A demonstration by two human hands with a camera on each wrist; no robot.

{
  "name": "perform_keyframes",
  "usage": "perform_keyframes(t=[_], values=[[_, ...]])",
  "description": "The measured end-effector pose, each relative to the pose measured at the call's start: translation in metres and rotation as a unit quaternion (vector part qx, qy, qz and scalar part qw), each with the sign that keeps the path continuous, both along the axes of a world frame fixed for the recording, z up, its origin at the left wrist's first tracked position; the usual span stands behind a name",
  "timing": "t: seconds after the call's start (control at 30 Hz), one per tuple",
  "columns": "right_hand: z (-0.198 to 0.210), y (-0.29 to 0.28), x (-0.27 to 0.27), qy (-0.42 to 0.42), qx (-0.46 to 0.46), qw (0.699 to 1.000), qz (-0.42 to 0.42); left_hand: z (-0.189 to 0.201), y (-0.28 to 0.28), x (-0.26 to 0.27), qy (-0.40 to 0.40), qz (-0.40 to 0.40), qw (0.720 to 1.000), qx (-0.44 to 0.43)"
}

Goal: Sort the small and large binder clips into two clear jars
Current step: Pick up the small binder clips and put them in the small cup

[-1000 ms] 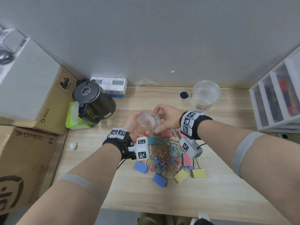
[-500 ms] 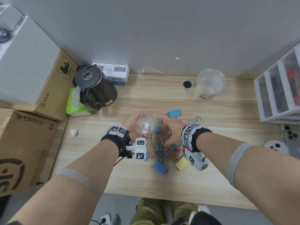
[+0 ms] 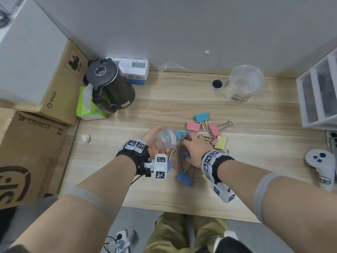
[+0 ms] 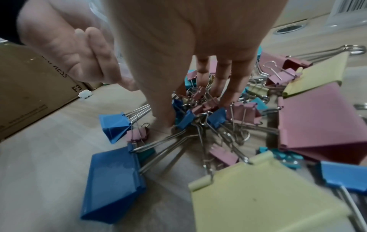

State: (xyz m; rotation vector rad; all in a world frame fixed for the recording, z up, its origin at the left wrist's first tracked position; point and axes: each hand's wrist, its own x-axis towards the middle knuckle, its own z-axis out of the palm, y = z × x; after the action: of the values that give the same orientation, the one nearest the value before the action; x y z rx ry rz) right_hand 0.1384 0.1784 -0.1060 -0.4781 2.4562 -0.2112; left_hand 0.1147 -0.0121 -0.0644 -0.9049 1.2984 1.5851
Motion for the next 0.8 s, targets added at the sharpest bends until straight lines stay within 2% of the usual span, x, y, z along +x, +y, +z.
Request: perform_keyframes(t=[0.37, 0.8], values=[[-0.010, -0.007, 0.005, 0.008, -0.021, 1.000, -0.022, 0.004, -0.001, 0.006, 0.002, -0.007, 1.000, 0.000], [-0.009, 0.000, 0.000, -0.003, -0.053, 0.997, -0.053, -0.009, -0.002, 0.009, -0.008, -0.004, 1.000, -0.016]])
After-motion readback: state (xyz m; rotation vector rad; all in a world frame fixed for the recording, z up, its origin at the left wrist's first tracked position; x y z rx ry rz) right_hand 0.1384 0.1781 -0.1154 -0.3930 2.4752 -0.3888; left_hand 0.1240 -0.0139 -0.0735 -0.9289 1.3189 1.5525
